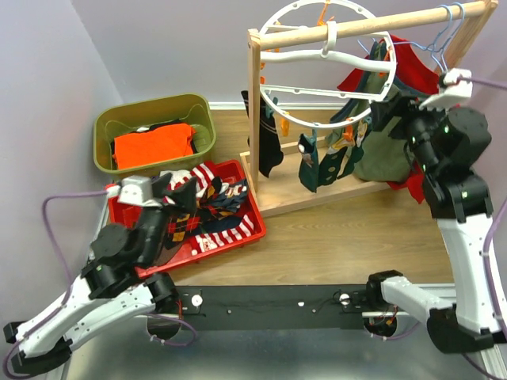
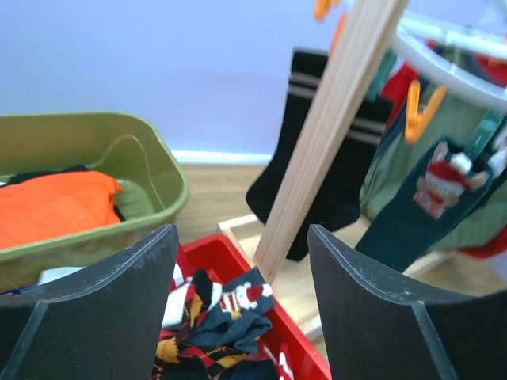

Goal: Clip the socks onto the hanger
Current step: Reset both arms

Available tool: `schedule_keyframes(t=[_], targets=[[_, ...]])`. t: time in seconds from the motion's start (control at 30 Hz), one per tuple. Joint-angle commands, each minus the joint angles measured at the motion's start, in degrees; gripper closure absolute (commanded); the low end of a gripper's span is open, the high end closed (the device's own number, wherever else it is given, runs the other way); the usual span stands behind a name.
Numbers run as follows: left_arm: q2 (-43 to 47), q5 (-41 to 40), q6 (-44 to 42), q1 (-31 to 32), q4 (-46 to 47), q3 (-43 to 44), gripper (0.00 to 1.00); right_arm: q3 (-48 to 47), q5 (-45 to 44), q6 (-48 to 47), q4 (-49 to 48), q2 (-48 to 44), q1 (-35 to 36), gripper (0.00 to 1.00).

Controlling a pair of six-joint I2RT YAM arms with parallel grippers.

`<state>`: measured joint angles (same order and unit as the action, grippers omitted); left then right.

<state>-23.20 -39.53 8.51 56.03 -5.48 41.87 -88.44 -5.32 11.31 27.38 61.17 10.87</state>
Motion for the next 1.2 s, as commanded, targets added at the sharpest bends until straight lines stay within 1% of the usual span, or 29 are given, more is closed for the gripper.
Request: schedule_keyframes(t=[0.0, 0.07, 0.1, 0.3, 0.43, 0.57, 0.73, 0.9, 1.07, 1.17], targets=[[10.4, -5.5, -0.3, -0.2, -4.3, 0.0, 0.25, 9.7, 0.9, -1.6, -5.5, -11.6, 0.0, 0.16], [14.8, -6.3, -1.1, -0.2, -4.6, -0.3, 0.24, 14.6, 0.9, -2.7, -7.3, -15.4, 0.1, 0.14], [16.2, -6.9, -2.3, -0.2, -4.7, -0.5, 0.24, 16.3, 0.7, -2.9, -7.9, -18.7, 0.0, 0.14], [24.6, -7.1, -4.3, -0.2, -3.1, -1.8, 0.25, 24.8, 1.3, -4.1, -10.3, -27.4, 0.1, 0.14], [27.1, -6.0, -6.0, -0.2, -2.3, -2.6, 0.25, 30.1, 2.9, -5.1, -12.9, -32.3, 0.1, 0.14], [28.1, -6.8, -6.1, -0.3, -2.8, -2.6, 0.25, 34.6, 0.9, -5.9, -15.3, -38.9, 0.0, 0.13], [28.1, -8.4, -5.9, -0.2, -2.4, -3.0, 0.25, 36.9, -2.1, -6.6, -14.9, -42.2, 0.1, 0.1], [27.9, -10.4, -4.7, -0.2, -2.1, -3.4, 0.25, 38.5, -3.1, -7.0, -14.1, -43.9, 0.1, 0.09], [28.8, -10.7, -4.0, -0.2, -0.9, -3.5, 0.25, 39.8, -3.4, -7.3, -14.3, -45.0, 0.0, 0.08], [28.8, -12.8, -3.2, -0.1, -0.9, -3.7, 0.26, 40.4, -3.3, -7.4, -14.4, -45.2, 0.1, 0.08]])
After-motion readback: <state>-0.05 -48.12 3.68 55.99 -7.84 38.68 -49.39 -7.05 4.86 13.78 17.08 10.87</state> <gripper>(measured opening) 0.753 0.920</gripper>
